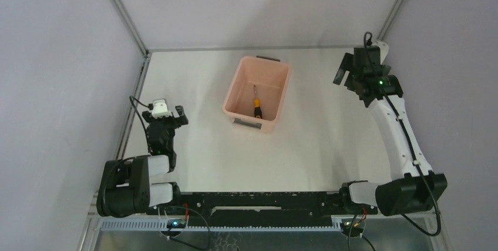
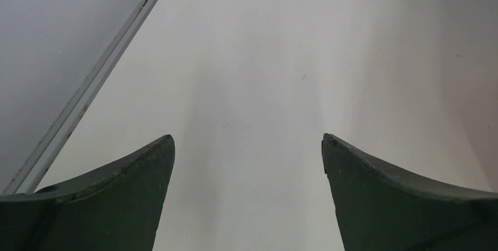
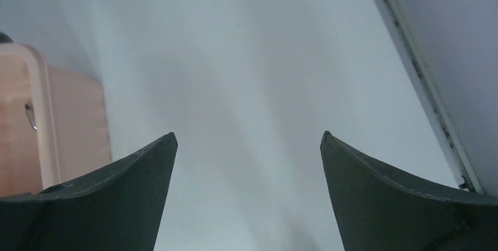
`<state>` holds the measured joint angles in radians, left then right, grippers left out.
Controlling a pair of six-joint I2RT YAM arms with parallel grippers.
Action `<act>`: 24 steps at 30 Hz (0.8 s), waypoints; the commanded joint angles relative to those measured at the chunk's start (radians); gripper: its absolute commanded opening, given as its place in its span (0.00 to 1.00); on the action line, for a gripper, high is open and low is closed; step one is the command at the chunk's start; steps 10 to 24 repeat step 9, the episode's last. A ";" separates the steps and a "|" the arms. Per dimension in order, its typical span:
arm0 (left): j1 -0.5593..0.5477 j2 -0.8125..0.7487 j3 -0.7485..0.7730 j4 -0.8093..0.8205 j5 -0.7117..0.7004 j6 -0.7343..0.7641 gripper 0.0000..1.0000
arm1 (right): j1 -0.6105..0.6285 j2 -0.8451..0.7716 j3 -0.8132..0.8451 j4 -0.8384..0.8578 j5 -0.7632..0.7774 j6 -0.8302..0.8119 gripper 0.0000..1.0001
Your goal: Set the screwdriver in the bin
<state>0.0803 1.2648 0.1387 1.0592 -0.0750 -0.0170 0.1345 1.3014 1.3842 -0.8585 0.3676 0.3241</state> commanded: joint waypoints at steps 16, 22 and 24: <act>-0.005 -0.008 0.039 0.026 -0.002 0.012 1.00 | -0.045 -0.081 0.008 0.030 -0.039 -0.088 1.00; -0.005 -0.008 0.039 0.026 -0.002 0.012 1.00 | -0.045 -0.081 0.008 0.030 -0.039 -0.088 1.00; -0.005 -0.008 0.039 0.026 -0.002 0.012 1.00 | -0.045 -0.081 0.008 0.030 -0.039 -0.088 1.00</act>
